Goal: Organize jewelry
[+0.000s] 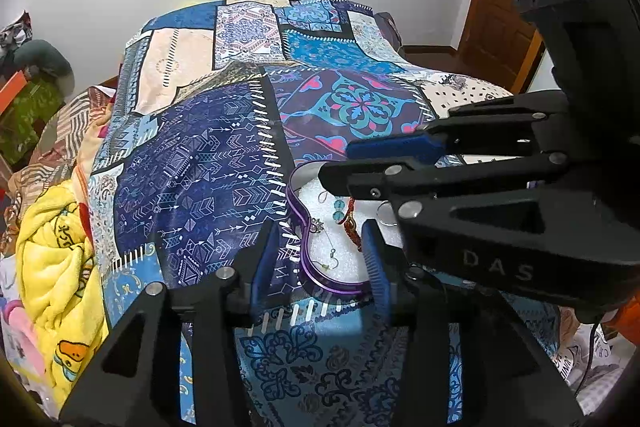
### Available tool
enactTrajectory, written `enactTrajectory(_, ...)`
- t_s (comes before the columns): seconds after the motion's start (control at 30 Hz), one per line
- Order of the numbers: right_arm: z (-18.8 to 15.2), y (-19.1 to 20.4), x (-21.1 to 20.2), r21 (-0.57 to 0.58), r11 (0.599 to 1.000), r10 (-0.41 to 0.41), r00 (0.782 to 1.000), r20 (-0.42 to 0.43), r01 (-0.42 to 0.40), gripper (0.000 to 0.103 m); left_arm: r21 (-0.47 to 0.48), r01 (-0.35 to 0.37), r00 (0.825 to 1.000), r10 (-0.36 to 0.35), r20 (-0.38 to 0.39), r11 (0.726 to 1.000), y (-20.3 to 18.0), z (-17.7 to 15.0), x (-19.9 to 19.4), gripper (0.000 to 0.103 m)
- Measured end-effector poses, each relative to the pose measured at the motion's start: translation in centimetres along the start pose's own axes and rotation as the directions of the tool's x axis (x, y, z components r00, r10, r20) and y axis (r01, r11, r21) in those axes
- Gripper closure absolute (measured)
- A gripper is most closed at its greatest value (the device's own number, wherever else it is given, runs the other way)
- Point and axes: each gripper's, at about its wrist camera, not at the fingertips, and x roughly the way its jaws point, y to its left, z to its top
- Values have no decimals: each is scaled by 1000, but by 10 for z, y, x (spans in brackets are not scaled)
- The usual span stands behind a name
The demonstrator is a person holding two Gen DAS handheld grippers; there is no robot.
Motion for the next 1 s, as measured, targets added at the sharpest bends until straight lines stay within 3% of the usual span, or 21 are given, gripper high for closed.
enactTrajectory(0.07,0,-1,-4,4,1000,-6,1000,16,6,68,-1,-7,1000,7,4,1000,1,0,-2,57)
enactTrajectory(0.3,1,-5,-22,23,999,-44,997,61,43,50,-7,-55,998,56,27,998,2,1,-15,45)
enactTrajectory(0.6,-9,-19,-47,56,996,-73,993,92,68,49,-35,-93,994,95,52,995,-2,10,-31,39)
enactTrajectory(1.0,-37,-65,-78,144,981,-145,984,99,130,49,-13,-61,997,62,56,998,-35,22,-27,38)
